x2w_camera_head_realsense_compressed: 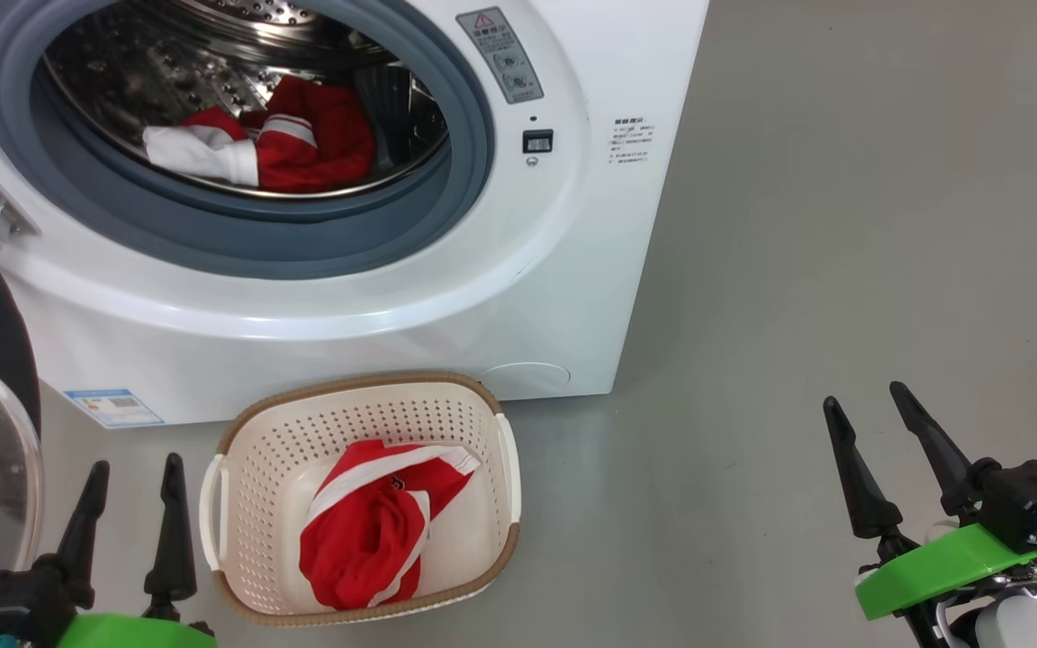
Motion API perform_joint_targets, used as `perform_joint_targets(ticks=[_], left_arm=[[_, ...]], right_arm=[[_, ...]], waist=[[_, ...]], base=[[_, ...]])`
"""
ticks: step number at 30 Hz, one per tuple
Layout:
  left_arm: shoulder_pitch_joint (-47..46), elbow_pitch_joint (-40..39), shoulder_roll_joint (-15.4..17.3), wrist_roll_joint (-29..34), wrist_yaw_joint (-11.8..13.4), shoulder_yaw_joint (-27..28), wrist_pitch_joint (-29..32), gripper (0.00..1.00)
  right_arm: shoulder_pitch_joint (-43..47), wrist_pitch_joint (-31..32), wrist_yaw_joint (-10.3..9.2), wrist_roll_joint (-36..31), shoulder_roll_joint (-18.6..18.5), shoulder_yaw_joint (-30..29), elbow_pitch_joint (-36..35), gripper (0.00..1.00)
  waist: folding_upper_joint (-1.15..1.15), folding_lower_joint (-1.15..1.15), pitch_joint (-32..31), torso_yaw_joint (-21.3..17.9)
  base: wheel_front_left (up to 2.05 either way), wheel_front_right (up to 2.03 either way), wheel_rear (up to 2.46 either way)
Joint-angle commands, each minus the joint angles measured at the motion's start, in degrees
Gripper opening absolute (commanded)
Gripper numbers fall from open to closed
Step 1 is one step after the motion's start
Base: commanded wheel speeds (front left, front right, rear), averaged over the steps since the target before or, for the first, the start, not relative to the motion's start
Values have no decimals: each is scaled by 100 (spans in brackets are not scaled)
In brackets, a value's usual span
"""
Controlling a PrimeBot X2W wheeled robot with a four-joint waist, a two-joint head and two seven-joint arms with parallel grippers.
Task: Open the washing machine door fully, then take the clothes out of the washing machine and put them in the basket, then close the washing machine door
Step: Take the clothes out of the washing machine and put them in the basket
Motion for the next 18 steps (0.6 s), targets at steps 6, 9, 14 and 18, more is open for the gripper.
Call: perform_joint_targets(ticks=[6,9,14,18], left_arm=[[-39,-174,77,59,-18,230,-52,100],[-52,-173,74,58,-18,230,-52,100],[-136,-121,86,48,-18,171,-52,100],[-364,28,140,37,-18,52,-52,100]], right_arm=[[3,-28,9,95,-69,121,-143,100],[-8,-28,9,97,-69,113,-149,100],[-55,-28,9,86,-54,112,-166,100],[-119,-28,9,68,-25,113,-181,100]], waist=[[0,0,9,-13],[0,0,29,-9],[0,0,113,4],[0,0,232,15]], base=[[0,0,0],[0,0,0],[0,0,0],[0,0,0]])
